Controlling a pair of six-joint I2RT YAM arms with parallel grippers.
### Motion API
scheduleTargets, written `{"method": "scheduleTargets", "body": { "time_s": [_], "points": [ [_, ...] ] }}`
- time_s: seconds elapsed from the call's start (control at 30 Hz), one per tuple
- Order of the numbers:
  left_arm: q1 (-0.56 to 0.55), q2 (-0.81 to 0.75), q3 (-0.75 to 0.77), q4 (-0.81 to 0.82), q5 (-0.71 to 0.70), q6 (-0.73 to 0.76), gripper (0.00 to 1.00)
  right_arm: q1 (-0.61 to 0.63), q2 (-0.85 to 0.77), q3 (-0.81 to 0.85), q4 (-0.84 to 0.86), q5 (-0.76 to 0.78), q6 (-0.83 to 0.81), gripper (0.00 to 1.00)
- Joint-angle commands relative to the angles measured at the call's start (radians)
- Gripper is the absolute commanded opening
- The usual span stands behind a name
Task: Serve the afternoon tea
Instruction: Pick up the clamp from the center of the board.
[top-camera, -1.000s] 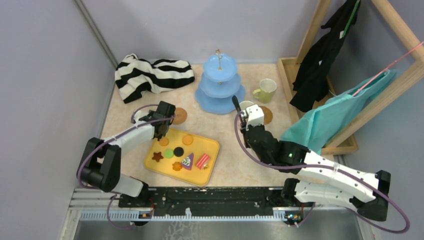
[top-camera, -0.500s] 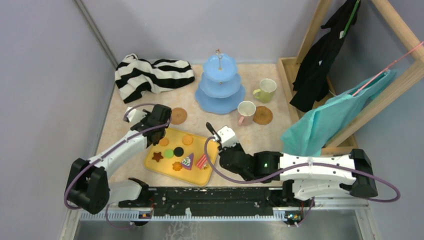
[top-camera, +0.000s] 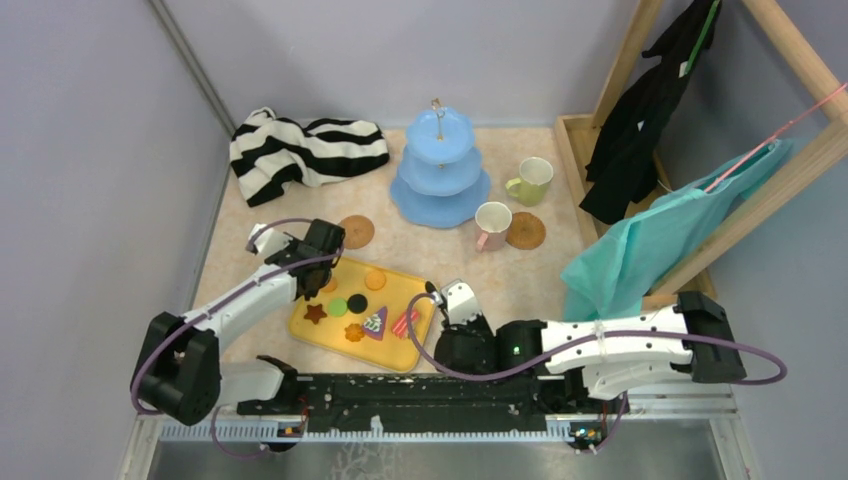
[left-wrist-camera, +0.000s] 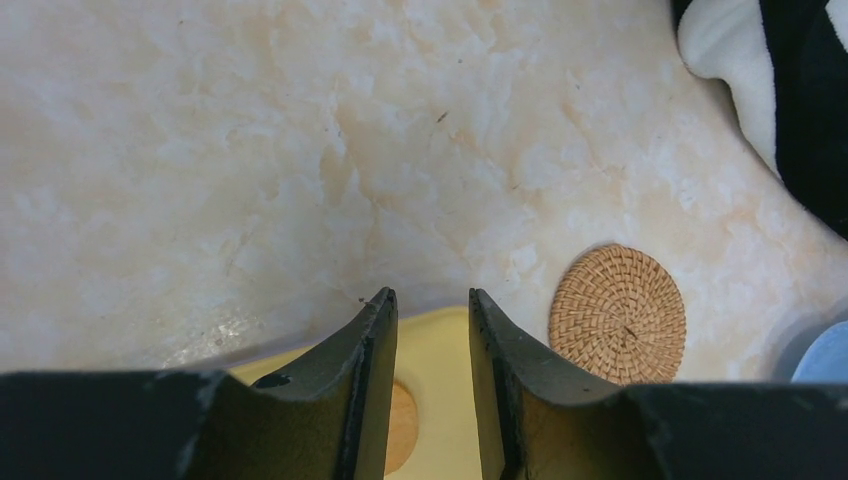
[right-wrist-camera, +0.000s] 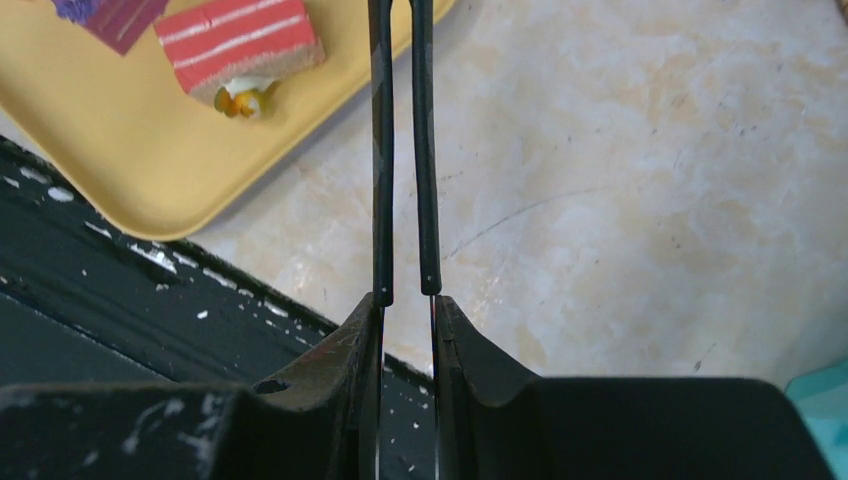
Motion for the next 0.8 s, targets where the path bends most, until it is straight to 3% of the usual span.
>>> {"method": "scheduleTargets", "body": {
  "time_s": [0.0,0.3,0.77],
  "points": [
    [0.004,0.019,-0.024,-0.038,-0.026,-0.052,0.38,0.05,0.007,-0.009,-0.073,-0.037,0.154,0.0],
    [0.026,0.099,-0.033,-0.084,-0.013,-0.158,0.39,0.089,0.032,-0.075,-0.073,-0.116,0.257,0.0],
    [0.054,0.146,-0.07,-0.026,0.041,-0.163,0.39,0.076,0.104,-0.124,0.048,-0.176,0.226,0.0]
  ]
}}
